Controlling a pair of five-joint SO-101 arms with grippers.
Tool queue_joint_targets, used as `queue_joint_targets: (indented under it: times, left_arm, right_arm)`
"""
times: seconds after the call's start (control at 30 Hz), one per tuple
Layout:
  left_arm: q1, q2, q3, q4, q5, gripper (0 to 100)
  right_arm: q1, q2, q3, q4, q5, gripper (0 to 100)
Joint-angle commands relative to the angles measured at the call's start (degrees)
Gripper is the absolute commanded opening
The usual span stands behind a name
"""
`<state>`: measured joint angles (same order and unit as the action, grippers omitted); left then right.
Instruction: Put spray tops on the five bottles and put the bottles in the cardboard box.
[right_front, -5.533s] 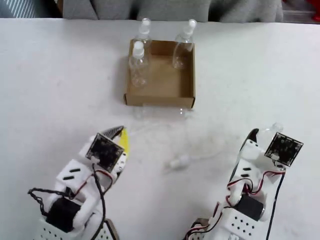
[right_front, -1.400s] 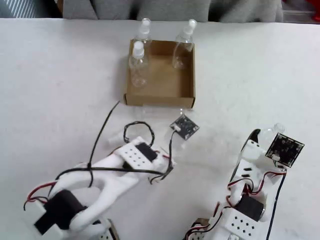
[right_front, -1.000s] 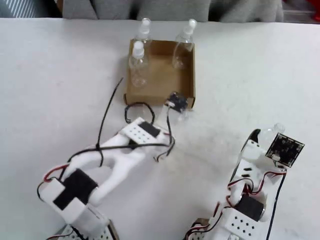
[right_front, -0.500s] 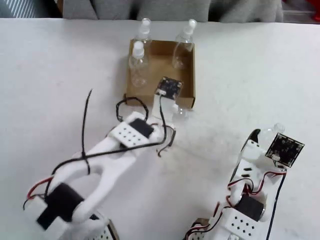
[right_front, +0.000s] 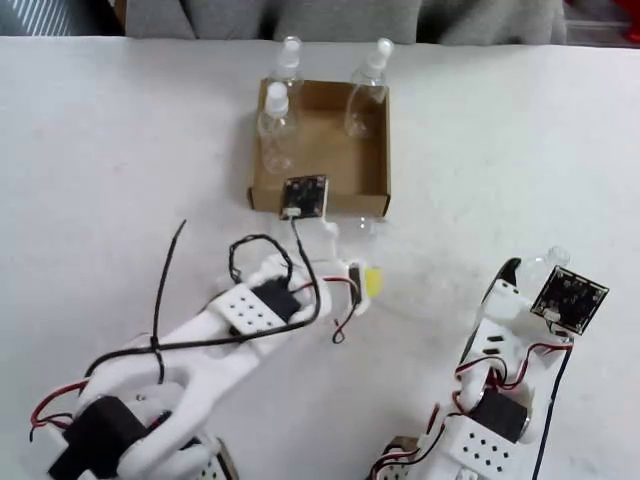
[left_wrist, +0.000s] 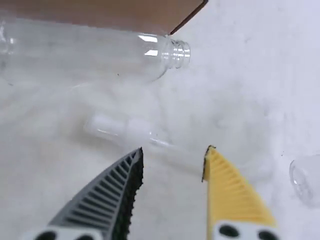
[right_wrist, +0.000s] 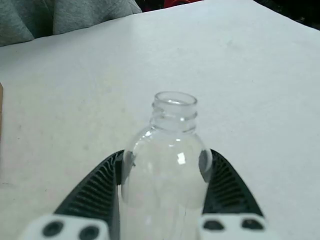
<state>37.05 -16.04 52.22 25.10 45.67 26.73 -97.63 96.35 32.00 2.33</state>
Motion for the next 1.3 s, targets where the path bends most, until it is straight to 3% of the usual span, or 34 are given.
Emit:
queue_joint_targets:
  times: [0.0, 0.37, 0.77, 1.13, 1.27]
  left_arm:
    - [-0.9, 5.1, -4.1, -1.3, 3.5, 23]
    - [-4.3, 16.7, -10.9, -1.3, 7.7, 23]
    - [-1.4, 21.6, -13.5, -1.1, 7.4, 23]
    - [-0.6, 22.0, -15.8, 3.9, 7.2, 22]
    - [0.9, 21.9, -16.2, 5.0, 3.6, 12]
  right_arm:
    - [0.2, -0.6, 0.8, 0.2, -0.3, 4.0]
    - [0.2, -0.6, 0.8, 0.2, -0.3, 4.0]
    - [-0.2, -0.9, 0.8, 1.5, -0.3, 4.0]
    - [-0.9, -0.7, 0.8, 1.5, -0.3, 4.0]
    - [-0.9, -0.7, 0.8, 1.5, -0.3, 4.0]
